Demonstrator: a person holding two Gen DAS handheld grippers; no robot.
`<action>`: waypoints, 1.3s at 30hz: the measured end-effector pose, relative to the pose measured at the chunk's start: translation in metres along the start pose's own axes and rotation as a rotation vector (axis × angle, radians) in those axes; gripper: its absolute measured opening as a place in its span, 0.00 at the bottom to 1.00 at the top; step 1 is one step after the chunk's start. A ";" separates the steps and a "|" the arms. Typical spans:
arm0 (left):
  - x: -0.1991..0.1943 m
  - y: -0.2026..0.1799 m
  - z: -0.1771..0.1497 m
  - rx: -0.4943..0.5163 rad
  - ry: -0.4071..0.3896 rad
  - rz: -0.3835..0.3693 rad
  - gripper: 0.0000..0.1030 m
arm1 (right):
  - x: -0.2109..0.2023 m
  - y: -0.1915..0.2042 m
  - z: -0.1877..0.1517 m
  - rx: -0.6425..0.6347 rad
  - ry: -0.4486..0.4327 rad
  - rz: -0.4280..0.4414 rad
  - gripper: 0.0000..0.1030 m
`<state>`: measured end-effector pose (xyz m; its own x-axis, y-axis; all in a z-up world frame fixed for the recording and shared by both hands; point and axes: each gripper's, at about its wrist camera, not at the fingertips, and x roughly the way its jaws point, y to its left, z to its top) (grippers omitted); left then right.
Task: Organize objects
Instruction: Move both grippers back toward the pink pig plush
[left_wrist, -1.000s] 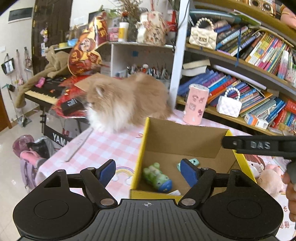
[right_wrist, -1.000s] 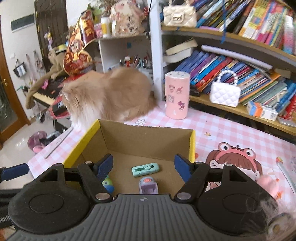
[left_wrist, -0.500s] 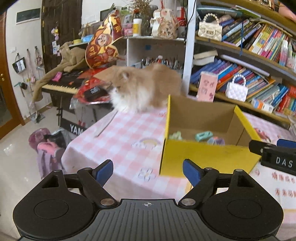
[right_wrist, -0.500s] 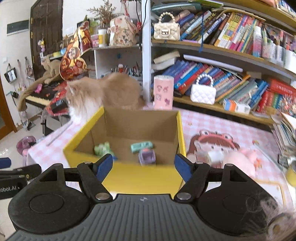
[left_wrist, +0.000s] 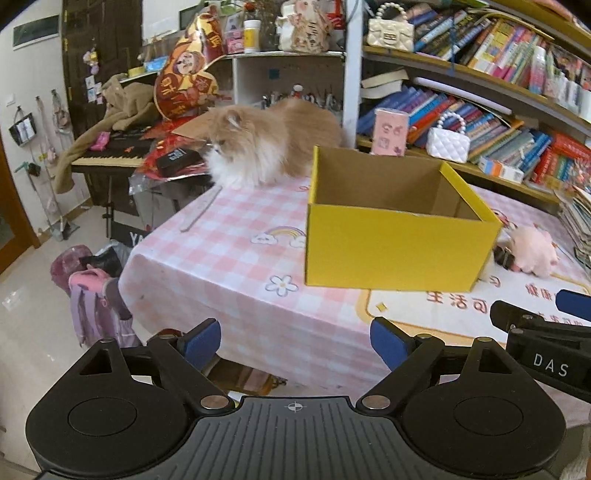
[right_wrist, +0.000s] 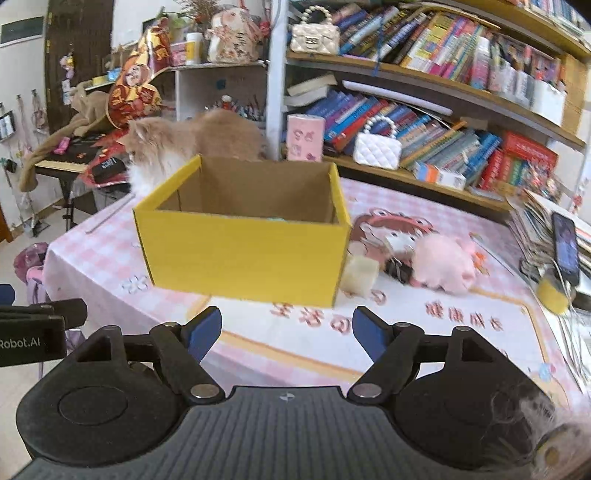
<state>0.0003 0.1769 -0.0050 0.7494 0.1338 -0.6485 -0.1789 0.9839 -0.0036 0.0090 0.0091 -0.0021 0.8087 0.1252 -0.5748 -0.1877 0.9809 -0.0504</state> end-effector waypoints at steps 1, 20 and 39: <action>0.000 -0.002 -0.001 0.006 0.001 -0.008 0.88 | -0.002 -0.002 -0.003 0.006 0.003 -0.013 0.75; 0.009 -0.072 -0.010 0.172 0.047 -0.227 0.89 | -0.034 -0.062 -0.036 0.152 0.058 -0.246 0.80; 0.037 -0.186 0.007 0.248 0.096 -0.288 0.89 | -0.015 -0.168 -0.036 0.209 0.105 -0.316 0.81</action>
<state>0.0655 -0.0003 -0.0230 0.6813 -0.1519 -0.7161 0.1984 0.9799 -0.0191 0.0087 -0.1624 -0.0143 0.7451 -0.1926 -0.6385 0.1873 0.9793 -0.0768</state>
